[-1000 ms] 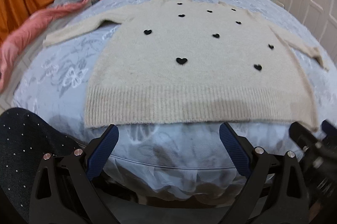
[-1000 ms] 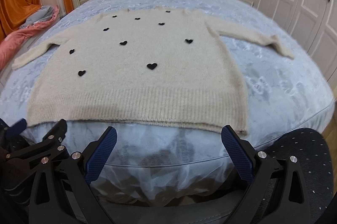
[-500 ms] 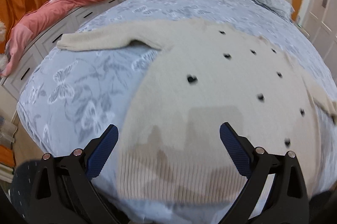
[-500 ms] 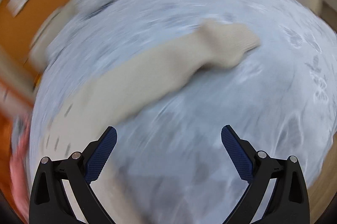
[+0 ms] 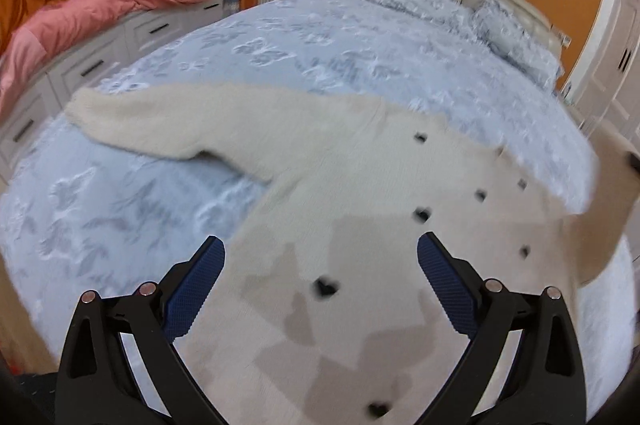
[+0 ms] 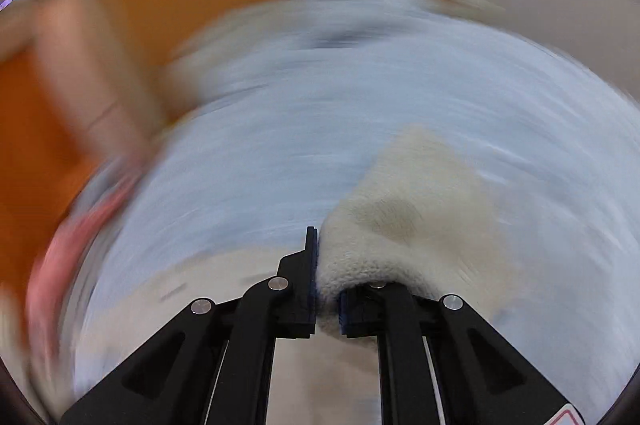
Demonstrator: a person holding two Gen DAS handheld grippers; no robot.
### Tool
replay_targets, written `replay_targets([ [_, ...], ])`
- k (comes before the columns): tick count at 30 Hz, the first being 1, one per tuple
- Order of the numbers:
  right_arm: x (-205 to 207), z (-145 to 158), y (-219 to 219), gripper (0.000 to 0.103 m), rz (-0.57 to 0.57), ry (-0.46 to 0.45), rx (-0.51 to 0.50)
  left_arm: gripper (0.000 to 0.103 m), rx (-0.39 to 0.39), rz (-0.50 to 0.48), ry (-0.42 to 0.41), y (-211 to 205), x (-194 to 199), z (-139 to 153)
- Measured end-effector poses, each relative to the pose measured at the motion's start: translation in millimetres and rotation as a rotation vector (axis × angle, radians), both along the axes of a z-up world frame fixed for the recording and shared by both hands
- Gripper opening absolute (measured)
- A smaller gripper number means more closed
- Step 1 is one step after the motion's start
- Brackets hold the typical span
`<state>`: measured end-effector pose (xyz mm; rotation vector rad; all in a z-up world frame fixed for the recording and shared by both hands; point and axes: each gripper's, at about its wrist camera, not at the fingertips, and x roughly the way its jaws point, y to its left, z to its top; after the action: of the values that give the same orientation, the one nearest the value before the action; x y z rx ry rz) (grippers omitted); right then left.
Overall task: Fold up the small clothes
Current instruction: 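Grasp the sleeve cuff with the right gripper and lift it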
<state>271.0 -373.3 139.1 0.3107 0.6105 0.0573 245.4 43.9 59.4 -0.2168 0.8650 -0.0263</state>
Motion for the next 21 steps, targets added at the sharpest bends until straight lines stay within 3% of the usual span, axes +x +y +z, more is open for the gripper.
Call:
replay_targets([
  [1,7,-4,31,0.023,0.068,0.001,-0.024,0.095,-0.043,0.007,0.007,-1,8,1],
  [2,16,-16,69,0.041,0.146,0.015,-0.055,0.095,-0.074,0.022,0.02,-2,15,0],
  [4,25,-57,121,0.043,0.195,0.078,-0.144,0.095,-0.166,0.039,0.048,-1,28,-2],
  [5,25,-69,125,0.043,0.19,0.107,-0.147,0.095,-0.217,0.039,0.061,-2,38,-4],
  [7,12,-88,117,0.044,0.133,0.164,-0.109,0.097,-0.244,0.028,0.088,-9,53,-11],
  [9,-18,-95,78,0.048,-0.011,0.19,-0.03,0.097,-0.23,0.005,0.124,-20,75,-24],
  [10,-30,-96,58,0.057,-0.084,0.202,-0.004,0.097,-0.226,-0.007,0.136,-26,84,-31],
  [11,-40,-97,43,0.064,-0.134,0.215,0.003,0.097,-0.231,-0.013,0.16,-33,97,-40],
  [14,-59,-110,-4,0.065,-0.256,0.292,0.005,0.097,-0.296,0.026,0.237,-40,127,-65],
  [17,-54,-126,-24,0.066,-0.287,0.352,0.094,0.095,-0.35,0.162,0.308,-29,139,-86],
  [20,-38,-146,-22,0.068,-0.29,0.395,0.136,0.094,-0.459,0.221,0.266,-10,119,-79],
  [21,-32,-149,-21,0.068,-0.285,0.391,0.146,0.094,-0.448,0.222,0.25,-5,110,-75],
])
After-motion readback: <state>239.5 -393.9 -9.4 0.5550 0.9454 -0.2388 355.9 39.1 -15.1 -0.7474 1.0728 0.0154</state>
